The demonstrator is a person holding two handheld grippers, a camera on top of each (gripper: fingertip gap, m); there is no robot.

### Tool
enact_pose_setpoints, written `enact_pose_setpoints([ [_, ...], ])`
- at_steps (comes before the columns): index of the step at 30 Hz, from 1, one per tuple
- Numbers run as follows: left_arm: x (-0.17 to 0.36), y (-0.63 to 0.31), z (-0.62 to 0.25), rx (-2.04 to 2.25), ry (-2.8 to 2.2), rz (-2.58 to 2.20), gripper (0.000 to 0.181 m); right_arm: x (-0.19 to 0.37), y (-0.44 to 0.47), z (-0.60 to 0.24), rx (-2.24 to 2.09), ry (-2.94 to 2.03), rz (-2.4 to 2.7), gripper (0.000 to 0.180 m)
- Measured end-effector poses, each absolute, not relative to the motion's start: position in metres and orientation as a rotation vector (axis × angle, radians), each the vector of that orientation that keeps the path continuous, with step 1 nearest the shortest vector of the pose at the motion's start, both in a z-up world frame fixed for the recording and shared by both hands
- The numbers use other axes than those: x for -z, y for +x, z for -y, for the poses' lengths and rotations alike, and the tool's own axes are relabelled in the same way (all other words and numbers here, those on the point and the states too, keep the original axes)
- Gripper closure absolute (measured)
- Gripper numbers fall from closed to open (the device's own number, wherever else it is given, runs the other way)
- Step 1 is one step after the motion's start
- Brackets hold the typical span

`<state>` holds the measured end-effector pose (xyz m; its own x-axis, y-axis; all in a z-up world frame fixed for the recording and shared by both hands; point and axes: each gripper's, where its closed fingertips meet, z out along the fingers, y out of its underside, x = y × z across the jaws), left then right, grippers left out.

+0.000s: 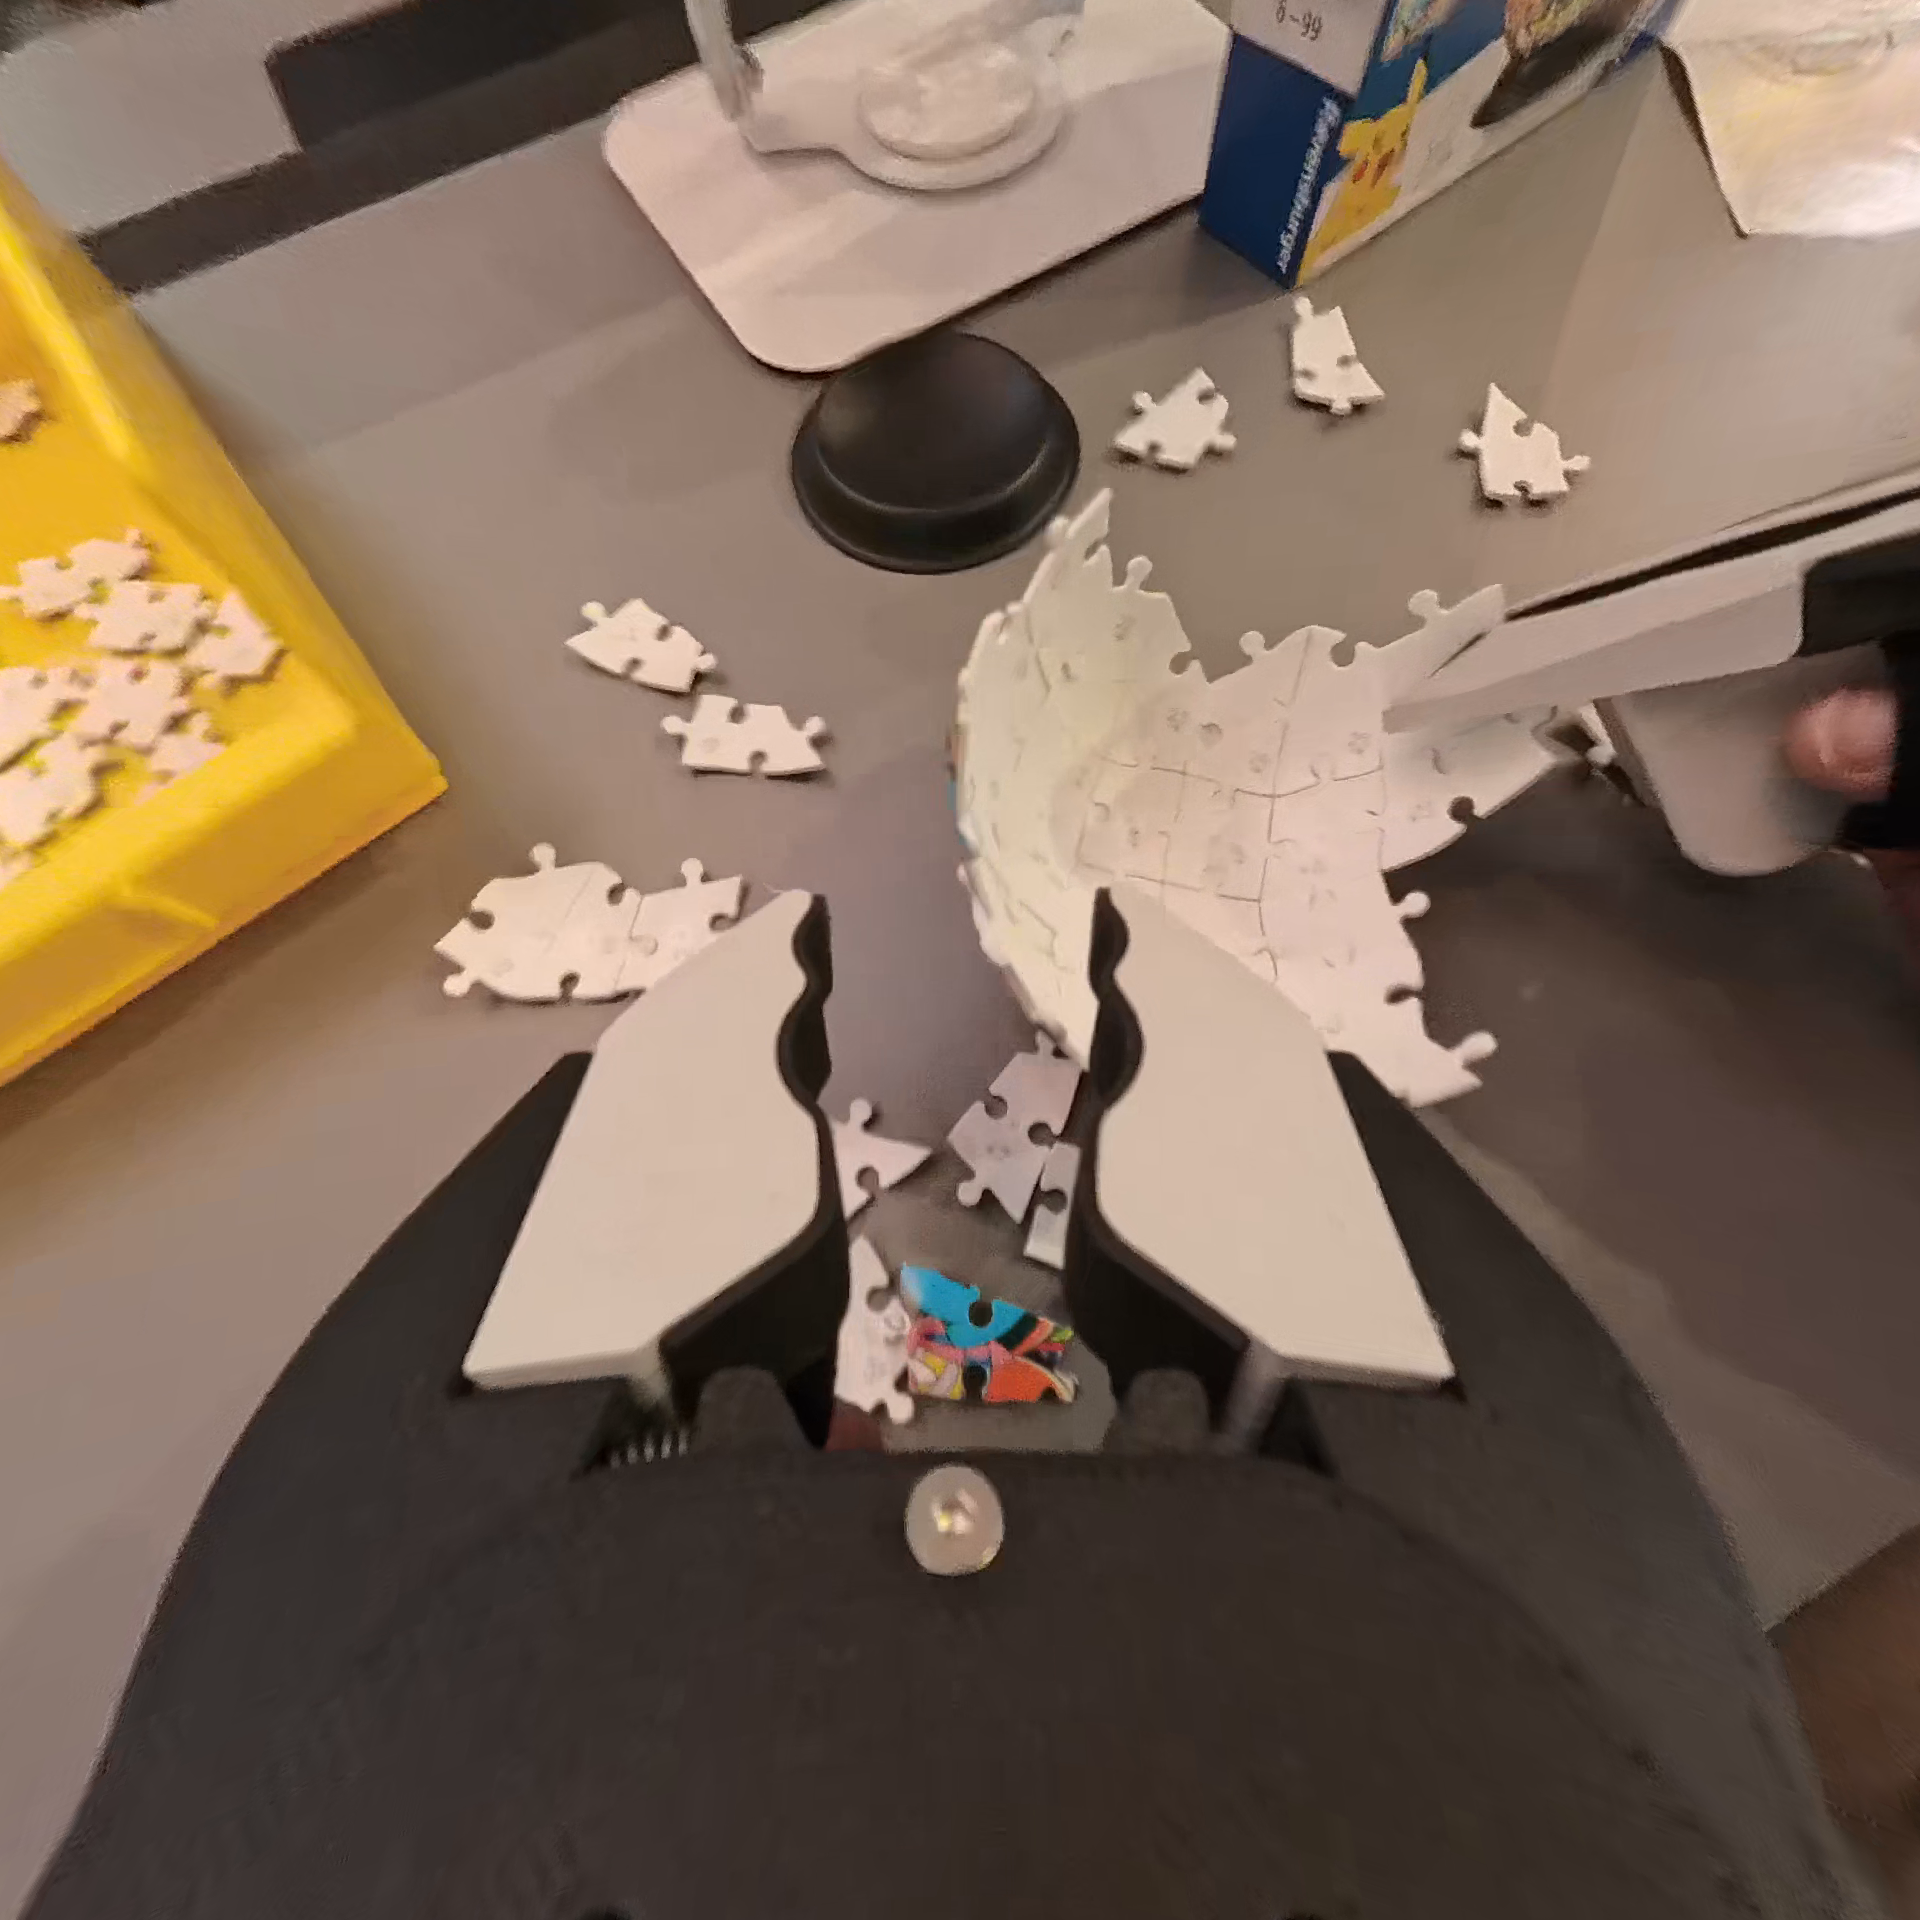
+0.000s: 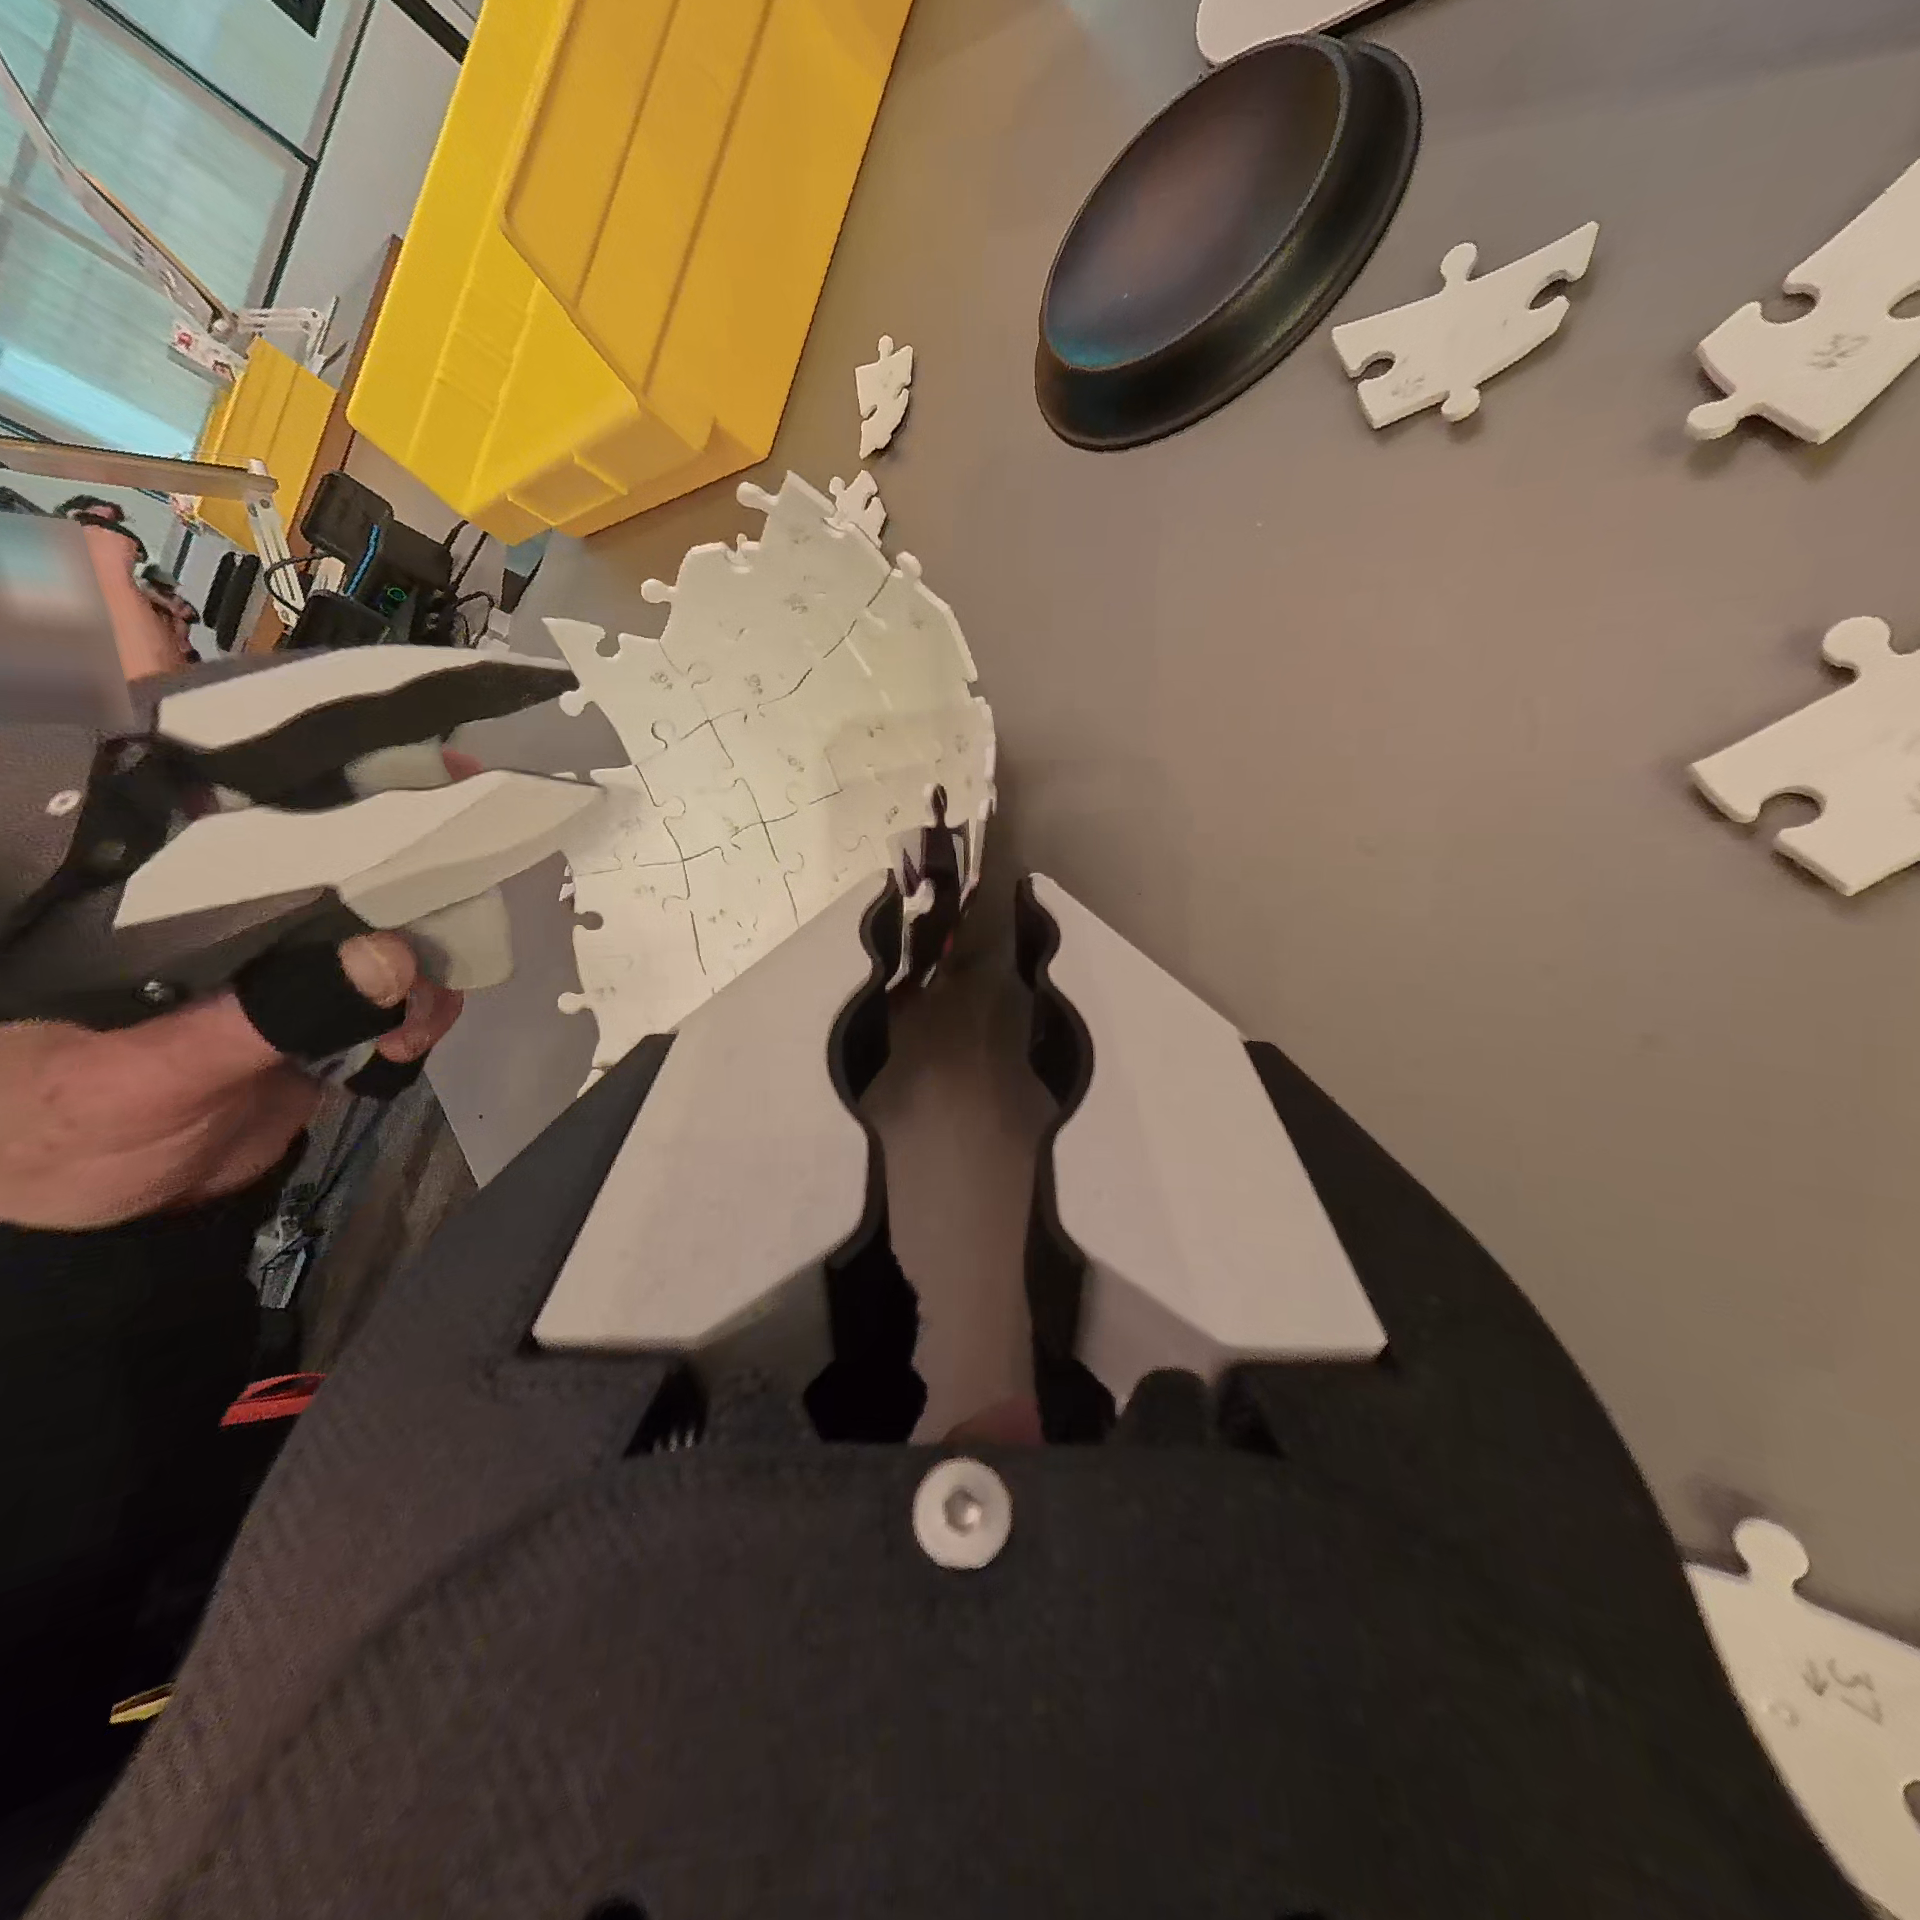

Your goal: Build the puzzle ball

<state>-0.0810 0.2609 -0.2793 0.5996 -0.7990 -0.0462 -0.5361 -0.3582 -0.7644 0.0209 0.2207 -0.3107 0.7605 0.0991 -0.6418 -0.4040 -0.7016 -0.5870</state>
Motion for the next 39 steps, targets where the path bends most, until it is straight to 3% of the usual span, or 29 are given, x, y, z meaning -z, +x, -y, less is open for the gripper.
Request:
enact_pose_setpoints([
  [16,0.318,-0.060,-0.269,0.583,-2.288,-1.177,0.165,0.303,0.022,-0.222,-0.853,-2.185,-0.173,0.158],
  [26,0.303,-0.052,-0.278,0.693,-2.270,-1.209,0.149,0.301,0.023,-0.224,-0.864,-2.179,-0.174,0.158],
  [35,0.319,-0.049,-0.280,0.695,-2.369,-1.336,0.173,0.300,0.021,-0.223,-0.887,-2.170,-0.175,0.157],
  [39,0.322,-0.050,-0.280,0.680,-2.404,-1.353,0.175,0.298,0.021,-0.224,-0.892,-2.165,-0.172,0.157],
])
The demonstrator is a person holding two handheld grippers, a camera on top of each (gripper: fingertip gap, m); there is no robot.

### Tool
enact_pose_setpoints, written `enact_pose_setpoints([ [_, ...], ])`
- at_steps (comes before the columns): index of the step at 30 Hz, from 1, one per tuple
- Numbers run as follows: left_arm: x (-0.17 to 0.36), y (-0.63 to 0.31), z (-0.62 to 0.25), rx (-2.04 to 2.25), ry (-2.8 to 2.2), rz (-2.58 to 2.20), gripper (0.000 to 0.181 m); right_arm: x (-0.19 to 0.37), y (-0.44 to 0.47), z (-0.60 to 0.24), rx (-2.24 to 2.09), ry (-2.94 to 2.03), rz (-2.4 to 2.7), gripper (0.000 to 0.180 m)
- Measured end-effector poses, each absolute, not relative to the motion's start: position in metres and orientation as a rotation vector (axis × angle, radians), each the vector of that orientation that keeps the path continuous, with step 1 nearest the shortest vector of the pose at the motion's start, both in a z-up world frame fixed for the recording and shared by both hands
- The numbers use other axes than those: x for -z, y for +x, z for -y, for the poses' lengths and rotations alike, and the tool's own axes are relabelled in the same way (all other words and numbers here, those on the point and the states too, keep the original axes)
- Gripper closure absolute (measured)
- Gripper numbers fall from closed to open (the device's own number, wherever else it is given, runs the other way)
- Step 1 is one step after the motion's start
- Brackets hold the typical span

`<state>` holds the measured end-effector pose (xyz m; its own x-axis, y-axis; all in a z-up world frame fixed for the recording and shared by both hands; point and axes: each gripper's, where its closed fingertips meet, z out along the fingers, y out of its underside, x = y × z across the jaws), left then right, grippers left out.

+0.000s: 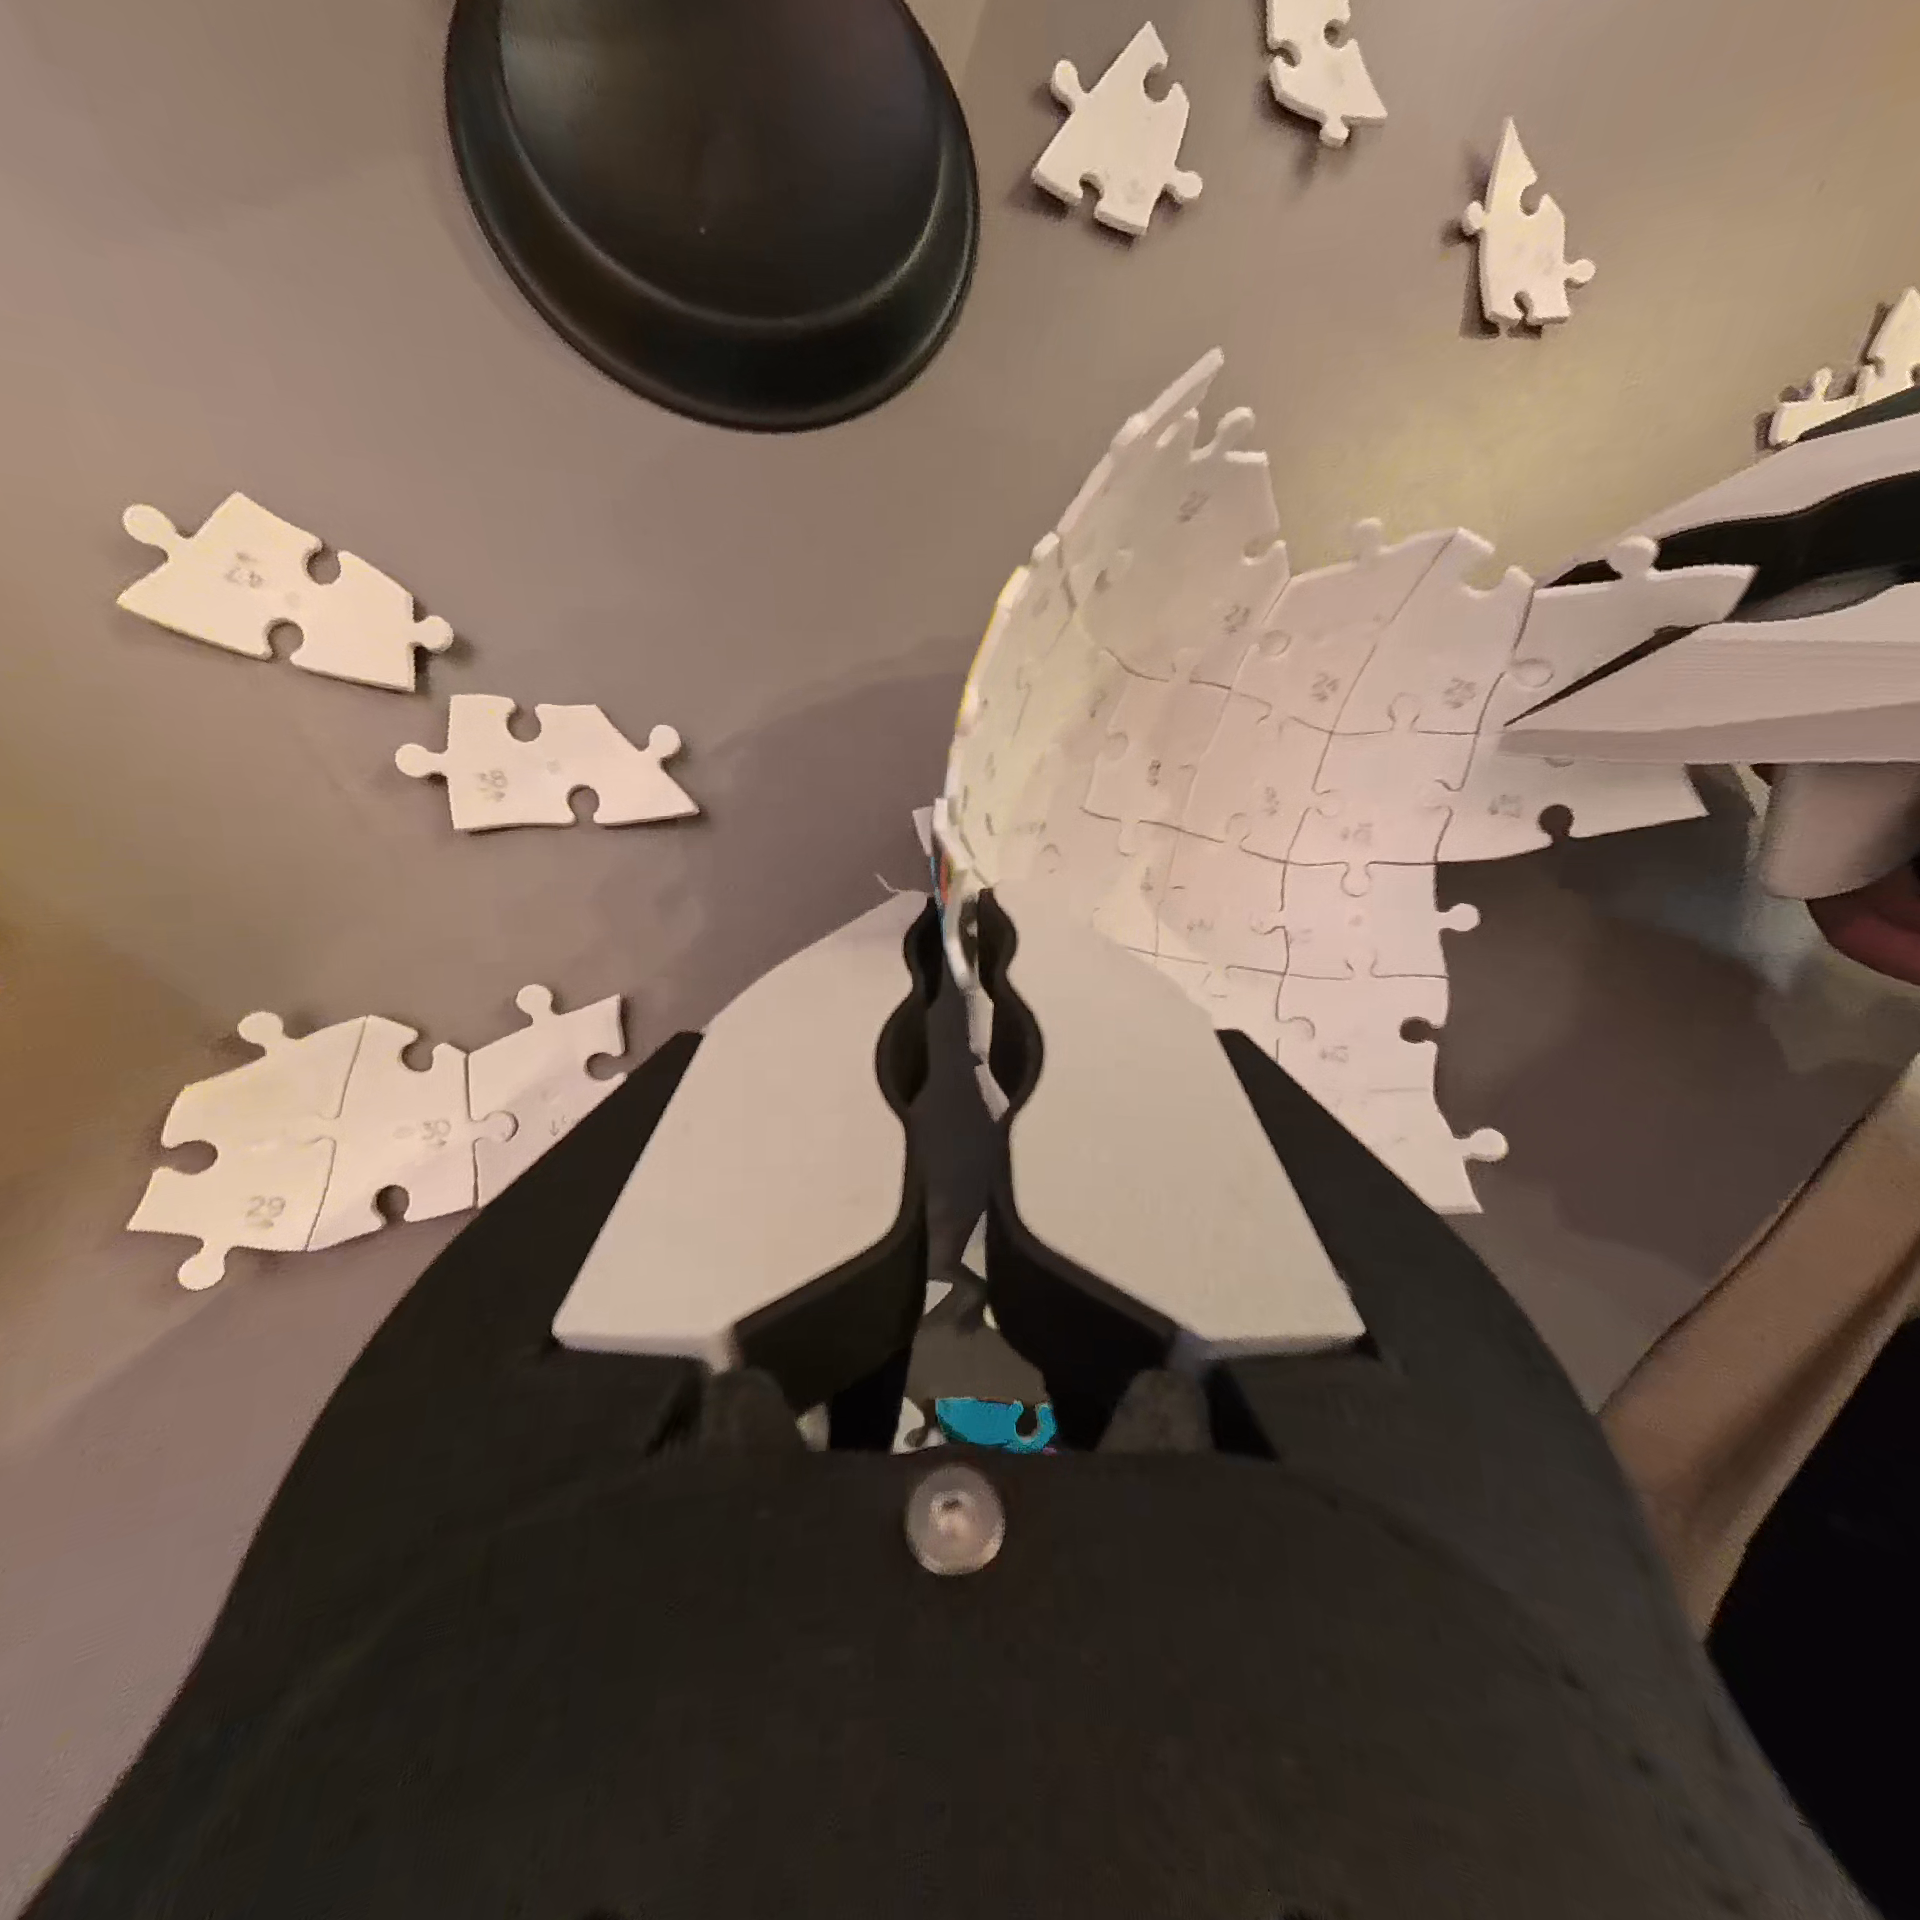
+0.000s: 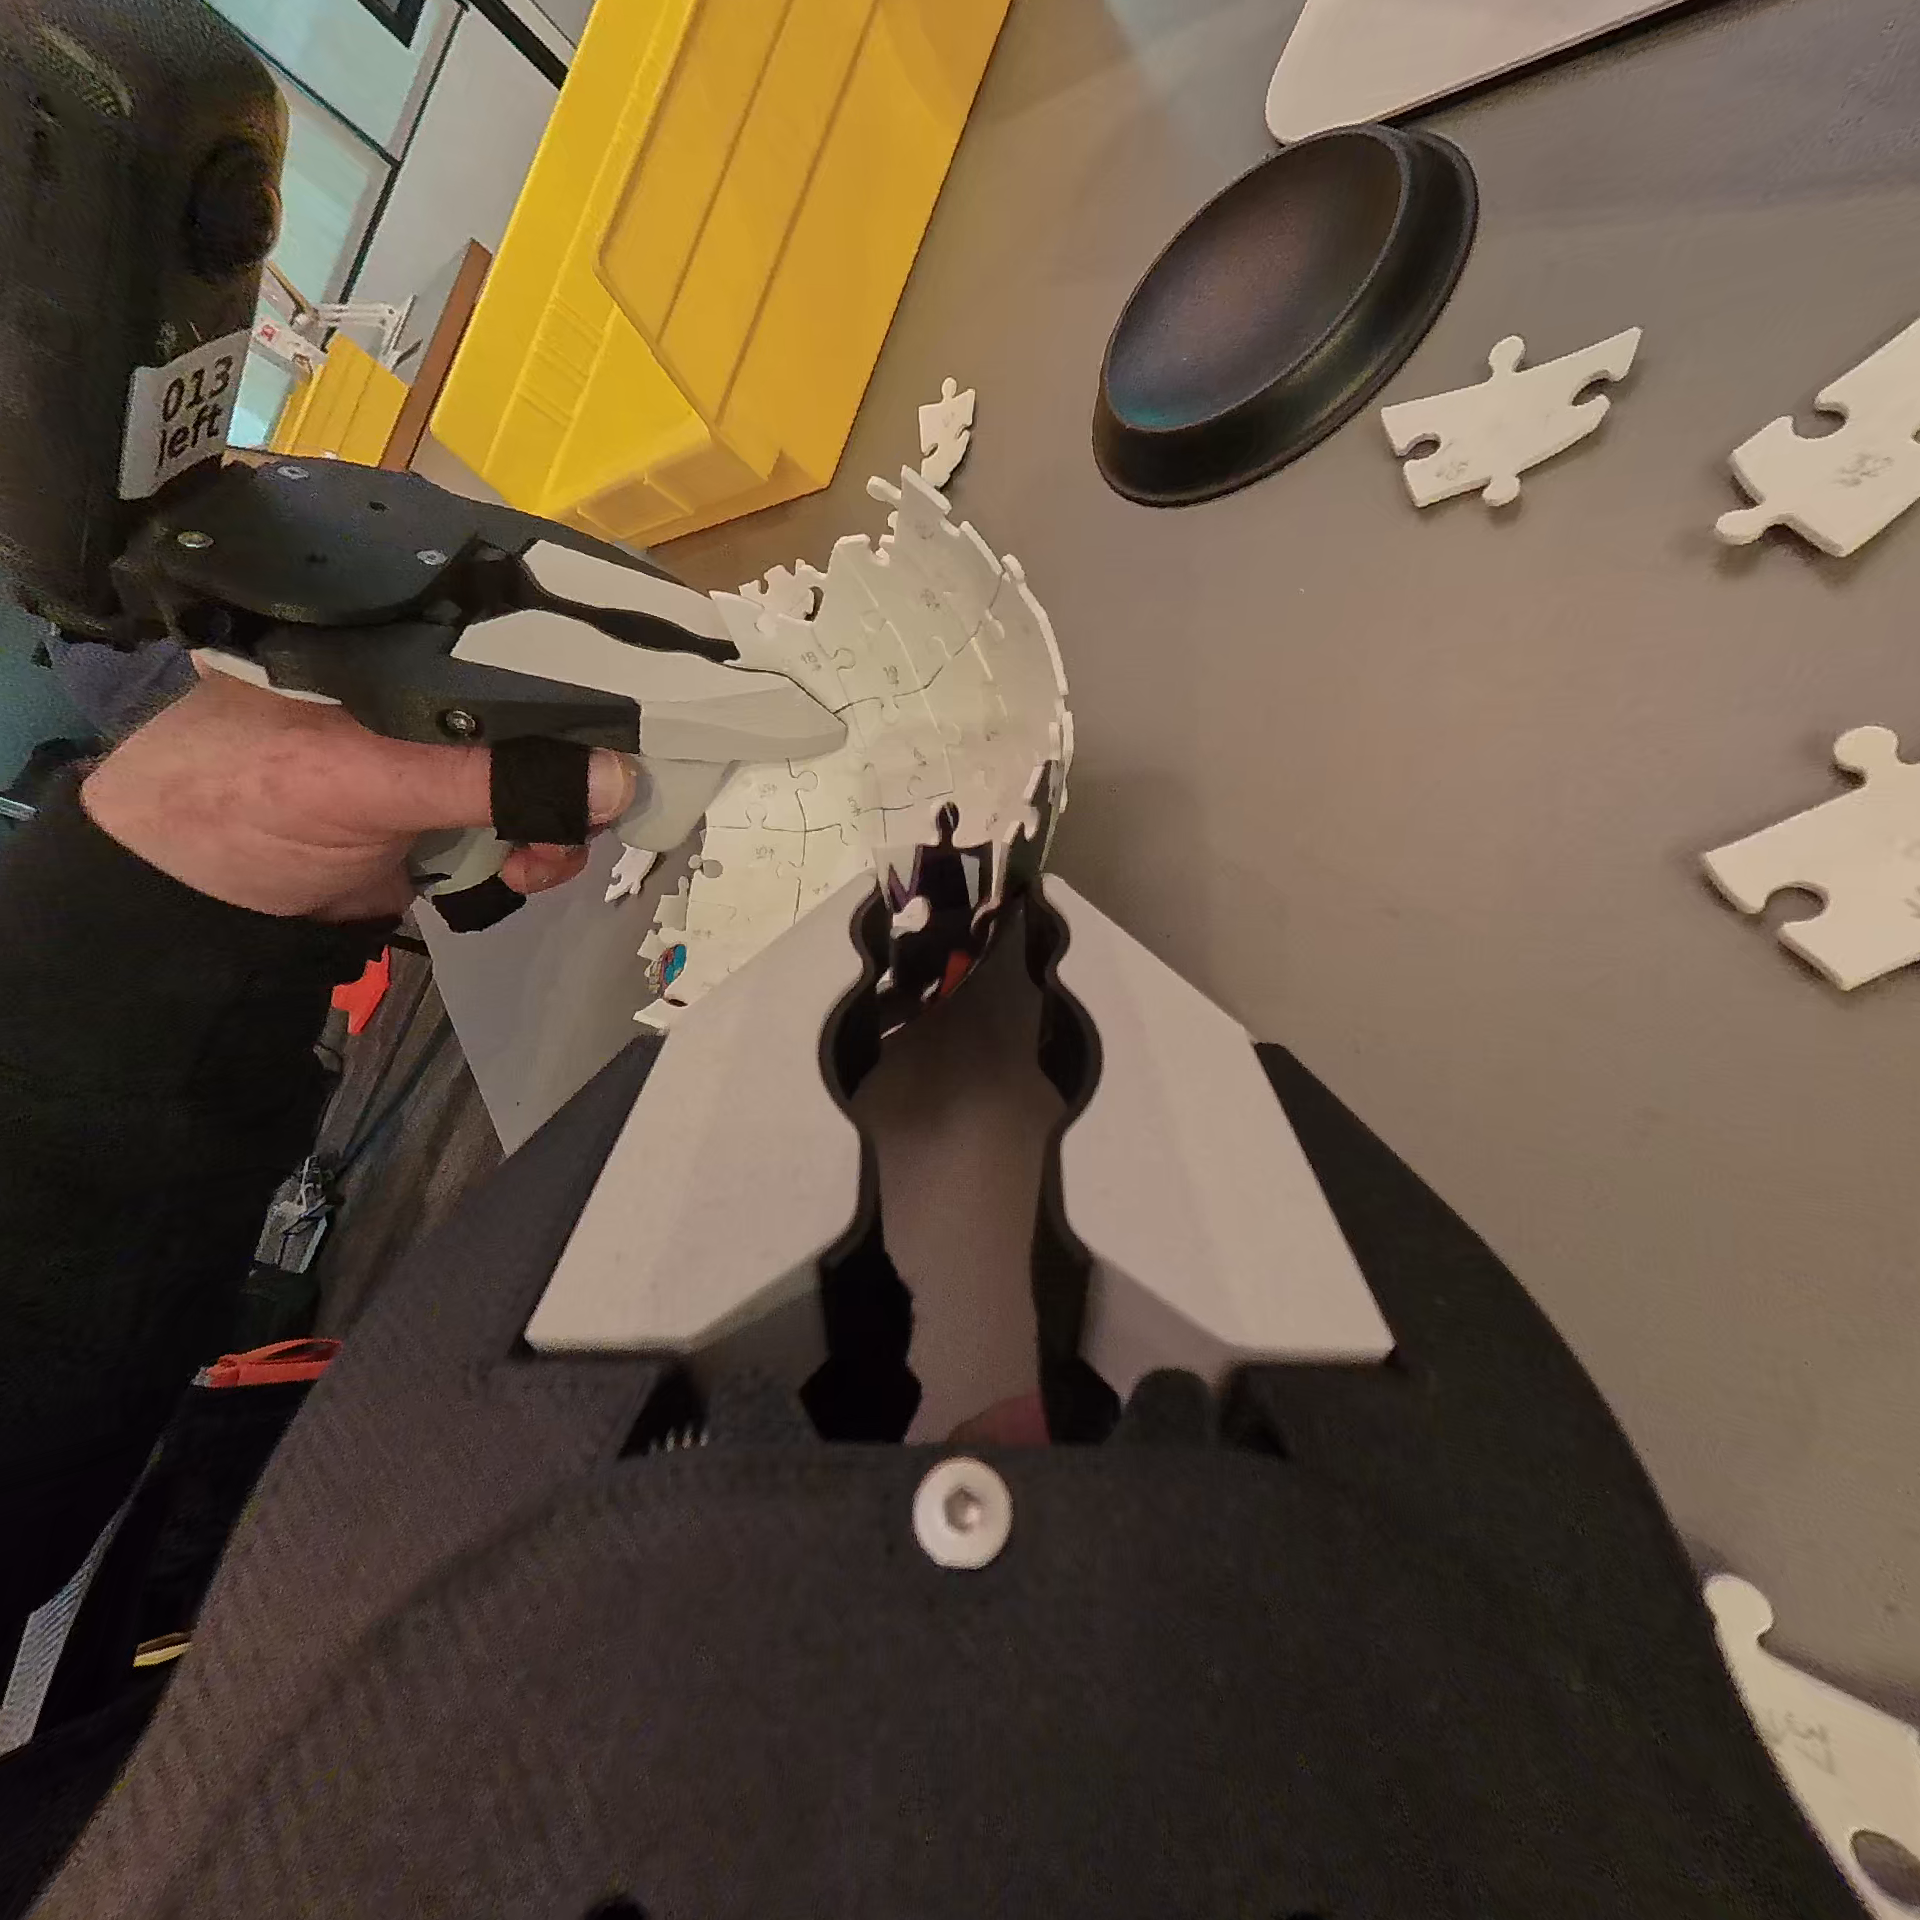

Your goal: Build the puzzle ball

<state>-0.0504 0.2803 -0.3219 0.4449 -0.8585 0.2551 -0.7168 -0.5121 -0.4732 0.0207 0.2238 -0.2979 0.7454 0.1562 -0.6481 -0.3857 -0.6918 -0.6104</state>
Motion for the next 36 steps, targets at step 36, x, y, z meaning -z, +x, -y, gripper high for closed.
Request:
enact_pose_setpoints([
  [36,0.321,-0.058,-0.282,0.725,-2.428,-1.453,0.161,0.271,0.054,-0.232,-0.747,-2.122,-0.067,0.146],
])
